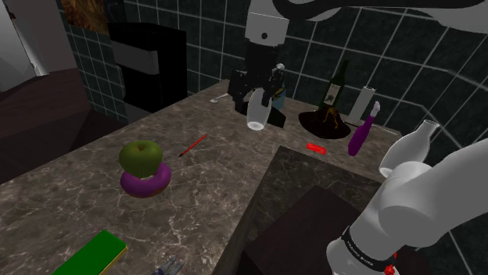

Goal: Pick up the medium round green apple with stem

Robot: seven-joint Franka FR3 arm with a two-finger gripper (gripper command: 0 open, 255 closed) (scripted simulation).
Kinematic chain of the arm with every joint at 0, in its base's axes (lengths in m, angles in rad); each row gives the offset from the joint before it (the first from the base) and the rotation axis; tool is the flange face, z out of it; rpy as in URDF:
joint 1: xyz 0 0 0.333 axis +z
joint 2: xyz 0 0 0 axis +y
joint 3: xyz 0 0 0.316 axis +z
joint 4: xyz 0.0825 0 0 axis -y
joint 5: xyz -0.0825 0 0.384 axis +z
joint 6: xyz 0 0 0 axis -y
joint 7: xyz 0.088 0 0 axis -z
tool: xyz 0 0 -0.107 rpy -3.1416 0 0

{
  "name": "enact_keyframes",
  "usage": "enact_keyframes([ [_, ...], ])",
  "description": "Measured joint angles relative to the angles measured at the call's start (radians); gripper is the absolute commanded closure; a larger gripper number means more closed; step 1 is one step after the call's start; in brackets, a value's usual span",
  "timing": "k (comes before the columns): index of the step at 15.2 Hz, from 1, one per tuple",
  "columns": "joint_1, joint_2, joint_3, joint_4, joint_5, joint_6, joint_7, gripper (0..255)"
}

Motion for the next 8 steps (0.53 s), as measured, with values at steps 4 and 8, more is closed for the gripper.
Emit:
enact_keyframes([
  [4,0.016,0.118,0.064,0.081,-0.006,0.033,0.081,0],
  [8,0.035,0.263,0.127,0.196,-0.037,0.055,0.174,0],
])
